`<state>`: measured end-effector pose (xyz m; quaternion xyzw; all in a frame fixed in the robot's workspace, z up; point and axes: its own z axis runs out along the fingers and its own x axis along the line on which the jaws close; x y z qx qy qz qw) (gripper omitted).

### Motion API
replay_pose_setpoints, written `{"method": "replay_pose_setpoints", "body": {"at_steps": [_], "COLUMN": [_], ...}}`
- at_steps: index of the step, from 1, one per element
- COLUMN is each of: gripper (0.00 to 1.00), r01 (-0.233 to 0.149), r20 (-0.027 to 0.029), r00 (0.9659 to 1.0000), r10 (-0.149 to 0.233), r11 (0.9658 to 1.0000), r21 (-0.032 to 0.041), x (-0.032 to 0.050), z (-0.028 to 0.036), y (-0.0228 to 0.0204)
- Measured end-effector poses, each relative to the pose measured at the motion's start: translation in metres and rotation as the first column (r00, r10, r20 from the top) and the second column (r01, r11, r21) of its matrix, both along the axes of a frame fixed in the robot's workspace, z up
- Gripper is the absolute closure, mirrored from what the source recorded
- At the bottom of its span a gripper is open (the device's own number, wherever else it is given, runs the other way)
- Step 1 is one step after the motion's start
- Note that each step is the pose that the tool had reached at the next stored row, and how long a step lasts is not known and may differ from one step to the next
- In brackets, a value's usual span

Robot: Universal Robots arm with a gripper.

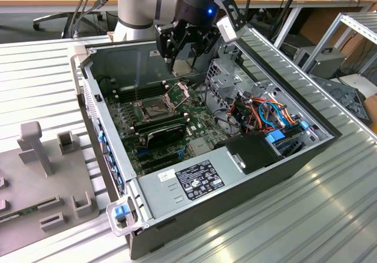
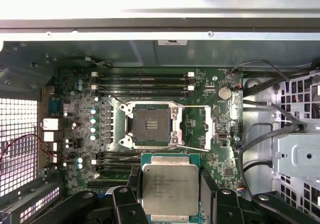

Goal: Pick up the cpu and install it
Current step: 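Pick up the cpu and move it towards the insertion slot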

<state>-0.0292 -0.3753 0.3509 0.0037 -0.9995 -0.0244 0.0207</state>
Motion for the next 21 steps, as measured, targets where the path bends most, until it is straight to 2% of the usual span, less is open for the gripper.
{"method": "replay_pose_setpoints", "body": {"at_steps": [21], "gripper": [0.45], "r01": [0.000], "r20": [0.0000], "r00": [1.0000], "r10": [0.000], "r11": [1.0000], "r21": [0.0000], "x": [0.0000], "z": [-0.0053], "y": [0.0008]}}
